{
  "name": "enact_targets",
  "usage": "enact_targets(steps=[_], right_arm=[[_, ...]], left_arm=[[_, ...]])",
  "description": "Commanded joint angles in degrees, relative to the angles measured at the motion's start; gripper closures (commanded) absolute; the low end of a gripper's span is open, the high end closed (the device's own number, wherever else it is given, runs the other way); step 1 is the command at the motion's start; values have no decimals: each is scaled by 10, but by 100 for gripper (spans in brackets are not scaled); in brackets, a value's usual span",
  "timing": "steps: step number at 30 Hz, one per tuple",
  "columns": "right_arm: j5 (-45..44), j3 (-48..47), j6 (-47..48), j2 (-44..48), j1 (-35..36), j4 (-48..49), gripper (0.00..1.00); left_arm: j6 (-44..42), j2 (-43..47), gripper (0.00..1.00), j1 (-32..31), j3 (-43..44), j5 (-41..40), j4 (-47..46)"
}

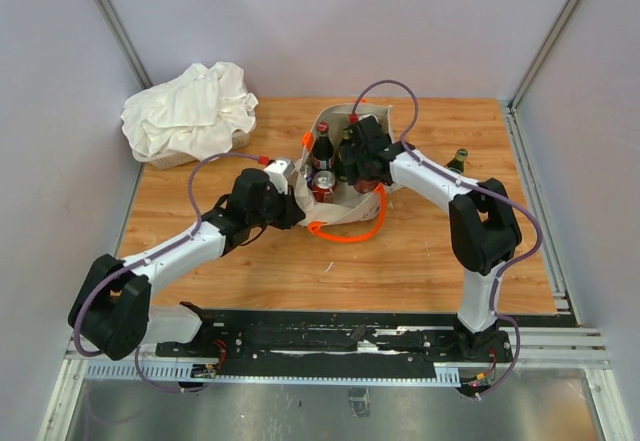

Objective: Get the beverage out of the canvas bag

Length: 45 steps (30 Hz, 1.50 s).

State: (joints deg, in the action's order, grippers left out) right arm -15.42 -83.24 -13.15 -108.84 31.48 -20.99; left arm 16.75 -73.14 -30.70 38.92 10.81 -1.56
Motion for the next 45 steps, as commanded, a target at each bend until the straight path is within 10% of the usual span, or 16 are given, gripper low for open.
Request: enact_targets(steps=[1,12,45], right_arm=[[-6,-28,0,-23,-16,-4,17],[1,-40,14,-33,-22,-5,98],[10,-88,164,213,75,17,99]], left_arm=[[-19,-25,99,5,4,-25,39],[-23,-35,99,4,13,-24,42],[-30,-38,100,5,22,-25,43]])
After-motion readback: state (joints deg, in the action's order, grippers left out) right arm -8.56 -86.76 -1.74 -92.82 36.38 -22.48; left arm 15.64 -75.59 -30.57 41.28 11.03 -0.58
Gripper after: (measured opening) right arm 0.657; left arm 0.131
